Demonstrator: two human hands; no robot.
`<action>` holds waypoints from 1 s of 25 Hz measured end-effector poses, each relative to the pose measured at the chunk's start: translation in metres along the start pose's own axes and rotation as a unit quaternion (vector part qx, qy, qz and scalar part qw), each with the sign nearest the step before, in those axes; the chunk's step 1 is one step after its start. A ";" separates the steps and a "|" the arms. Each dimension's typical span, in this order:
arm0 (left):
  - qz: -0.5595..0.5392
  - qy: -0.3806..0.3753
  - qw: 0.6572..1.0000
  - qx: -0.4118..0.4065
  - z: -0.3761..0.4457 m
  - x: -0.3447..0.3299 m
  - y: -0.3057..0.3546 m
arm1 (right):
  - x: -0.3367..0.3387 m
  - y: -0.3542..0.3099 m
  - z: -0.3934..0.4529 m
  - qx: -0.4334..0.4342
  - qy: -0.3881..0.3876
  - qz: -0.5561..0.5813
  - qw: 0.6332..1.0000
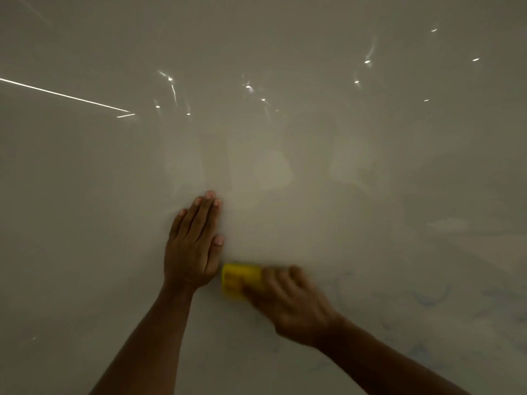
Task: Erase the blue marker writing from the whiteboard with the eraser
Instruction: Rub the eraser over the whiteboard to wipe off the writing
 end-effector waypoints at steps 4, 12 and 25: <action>-0.007 0.018 1.000 0.011 -0.005 0.000 -0.002 | -0.012 0.001 0.006 0.060 -0.027 -0.025 0.998; -0.004 0.030 0.999 0.044 -0.007 0.006 -0.003 | -0.010 -0.016 -0.017 0.127 -0.036 0.018 0.991; -0.012 0.028 0.980 0.198 -0.054 0.000 0.007 | 0.013 -0.005 -0.046 0.069 -0.021 0.005 0.997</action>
Point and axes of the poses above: each hand's wrist, its own z-axis towards the middle knuckle, its own x-axis out of the back of the hand, y = z × x, the point moved 8 cm from there along z, towards the middle knuckle, and after that the axes turned 4 degrees about -x, right-handed, at the moved point
